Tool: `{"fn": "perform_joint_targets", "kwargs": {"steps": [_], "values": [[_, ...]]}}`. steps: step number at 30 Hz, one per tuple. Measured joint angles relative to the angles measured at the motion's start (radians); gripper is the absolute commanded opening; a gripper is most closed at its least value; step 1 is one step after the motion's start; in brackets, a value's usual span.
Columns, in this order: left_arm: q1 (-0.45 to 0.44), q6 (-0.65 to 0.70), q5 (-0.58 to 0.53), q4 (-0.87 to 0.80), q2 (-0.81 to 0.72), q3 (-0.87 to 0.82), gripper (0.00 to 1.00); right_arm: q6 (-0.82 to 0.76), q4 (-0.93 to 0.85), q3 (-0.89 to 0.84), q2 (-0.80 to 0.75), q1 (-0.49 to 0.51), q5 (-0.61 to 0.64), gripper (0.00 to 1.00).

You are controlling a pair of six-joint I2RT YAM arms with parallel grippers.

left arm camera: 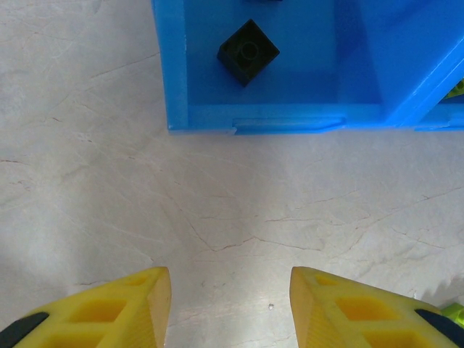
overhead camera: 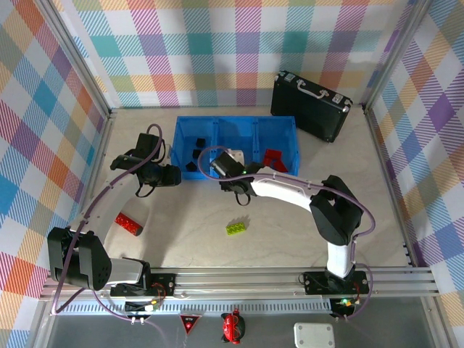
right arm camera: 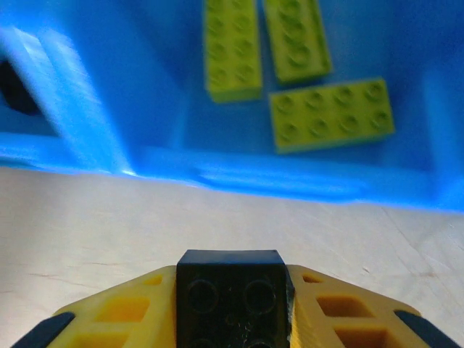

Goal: Sort the legos into containers by color
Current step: Pick up the lego from the center of the table, then place the lego in the container.

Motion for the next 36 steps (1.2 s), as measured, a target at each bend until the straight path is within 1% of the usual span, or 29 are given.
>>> {"fn": "perform_joint_targets", "kwargs": {"steps": [8,14,23,31,36], "values": [[0.000,0.000,-0.012,0.000,-0.018,0.000,0.47,-0.064,-0.005,0.192,0.086,0.025,-0.027,0.36],[0.000,0.000,-0.019,0.000,-0.025,0.000,0.47,-0.115,-0.025,0.333,0.187,0.025,-0.046,0.36],[0.005,0.000,-0.027,0.000,-0.025,0.000,0.47,-0.191,-0.065,0.591,0.353,0.025,-0.053,0.36],[0.006,0.000,-0.027,0.000,-0.025,0.000,0.47,-0.226,-0.134,0.793,0.519,0.025,-0.025,0.36],[0.007,0.000,-0.026,0.001,-0.026,0.000,0.47,-0.238,-0.165,0.867,0.596,0.025,0.014,0.36]]}}
